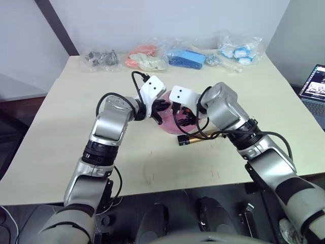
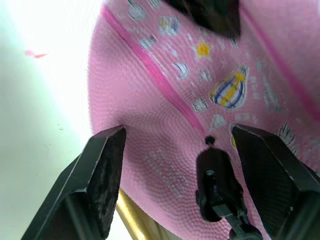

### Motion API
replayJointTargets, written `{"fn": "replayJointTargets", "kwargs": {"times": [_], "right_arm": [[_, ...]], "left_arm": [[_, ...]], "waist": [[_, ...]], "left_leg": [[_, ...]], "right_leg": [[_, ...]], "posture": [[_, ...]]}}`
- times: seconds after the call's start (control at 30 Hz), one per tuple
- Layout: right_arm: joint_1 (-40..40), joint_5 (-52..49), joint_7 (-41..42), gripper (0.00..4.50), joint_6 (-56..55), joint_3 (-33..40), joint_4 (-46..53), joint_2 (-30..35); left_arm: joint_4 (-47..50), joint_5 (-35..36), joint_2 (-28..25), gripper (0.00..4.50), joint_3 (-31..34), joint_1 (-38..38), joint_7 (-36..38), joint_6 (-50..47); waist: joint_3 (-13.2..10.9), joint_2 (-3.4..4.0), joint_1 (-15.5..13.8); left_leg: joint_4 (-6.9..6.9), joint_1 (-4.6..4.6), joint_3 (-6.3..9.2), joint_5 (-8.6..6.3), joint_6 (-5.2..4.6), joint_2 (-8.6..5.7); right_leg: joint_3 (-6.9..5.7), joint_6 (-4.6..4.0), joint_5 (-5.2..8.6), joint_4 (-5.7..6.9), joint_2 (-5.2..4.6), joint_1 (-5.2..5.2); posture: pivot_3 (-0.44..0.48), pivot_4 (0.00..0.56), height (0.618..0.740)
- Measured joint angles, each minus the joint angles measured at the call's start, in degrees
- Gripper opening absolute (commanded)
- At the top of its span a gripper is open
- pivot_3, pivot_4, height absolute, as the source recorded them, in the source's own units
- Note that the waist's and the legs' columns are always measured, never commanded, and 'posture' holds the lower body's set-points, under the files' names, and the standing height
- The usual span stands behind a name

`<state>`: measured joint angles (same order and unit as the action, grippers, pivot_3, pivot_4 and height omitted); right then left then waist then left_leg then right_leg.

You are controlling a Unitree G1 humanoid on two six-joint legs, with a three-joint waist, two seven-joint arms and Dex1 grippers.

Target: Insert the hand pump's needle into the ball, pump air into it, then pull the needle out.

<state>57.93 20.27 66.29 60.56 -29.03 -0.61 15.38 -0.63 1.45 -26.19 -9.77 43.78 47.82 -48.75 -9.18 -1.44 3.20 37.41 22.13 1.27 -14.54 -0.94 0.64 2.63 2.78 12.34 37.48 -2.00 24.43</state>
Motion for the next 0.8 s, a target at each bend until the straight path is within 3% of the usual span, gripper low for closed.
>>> {"fn": "replayJointTargets", "kwargs": {"times": [0.17, 0.27, 0.5, 0.73, 0.8], "right_arm": [[-6.7, -3.4, -4.0, 3.54, 2.3, 5.7, 13.2, 2.3], [-15.9, -9.8, -8.7, 3.54, 0.0, 16.3, 19.0, -1.1], [-19.7, -17.6, -12.0, 3.54, -3.5, 22.3, 20.2, 4.2], [-18.6, -20.2, -11.5, 3.54, -15.7, 19.3, 13.3, 9.4], [-17.8, -21.3, -10.9, 3.03, -17.5, 18.6, 11.8, 9.6]], "left_arm": [[-0.8, 1.0, 0.1, 0.00, -1.0, 0.8, 0.6, 1.3], [-1.5, 1.2, -0.4, 0.00, -1.2, 1.0, 0.8, 2.6], [-2.5, 1.7, -1.3, 0.00, -1.9, 1.2, 1.0, 4.3], [-2.8, 2.1, -1.6, 0.00, -2.2, 1.7, 1.3, 4.7], [-3.0, 2.1, -1.6, 0.00, -2.4, 2.1, 1.4, 4.7]], "waist": [[0.0, 0.01, -1.2], [0.0, 0.06, -1.4], [-0.1, 0.20, -1.1], [-0.1, 0.22, -1.0], [-0.1, 0.23, -1.0]], "left_leg": [[0.00, 0.64, 0.47, 0.07, 0.12, -0.15], [-0.03, 0.70, 0.59, 0.07, 0.13, -0.17], [-0.03, 0.63, 0.62, 0.13, 0.19, -0.20], [-0.01, 0.63, 0.54, 0.14, 0.19, -0.20], [-0.01, 0.64, 0.55, 0.14, 0.19, -0.20]], "right_leg": [[-0.50, -0.05, -0.07, -0.54, -0.21, 0.15], [-0.67, -0.05, -0.07, -0.67, -0.25, 0.06], [-0.75, 0.10, 0.02, -0.64, -0.24, 0.03], [-0.88, 0.11, 0.04, -0.66, -0.22, -0.07], [-0.88, 0.03, 0.00, -0.66, -0.22, -0.08]], "posture": [[0.000, 0.150, 0.740], [0.000, 0.150, 0.740], [0.000, 0.150, 0.740], [0.000, 0.150, 0.740], [0.000, 0.150, 0.740]]}}
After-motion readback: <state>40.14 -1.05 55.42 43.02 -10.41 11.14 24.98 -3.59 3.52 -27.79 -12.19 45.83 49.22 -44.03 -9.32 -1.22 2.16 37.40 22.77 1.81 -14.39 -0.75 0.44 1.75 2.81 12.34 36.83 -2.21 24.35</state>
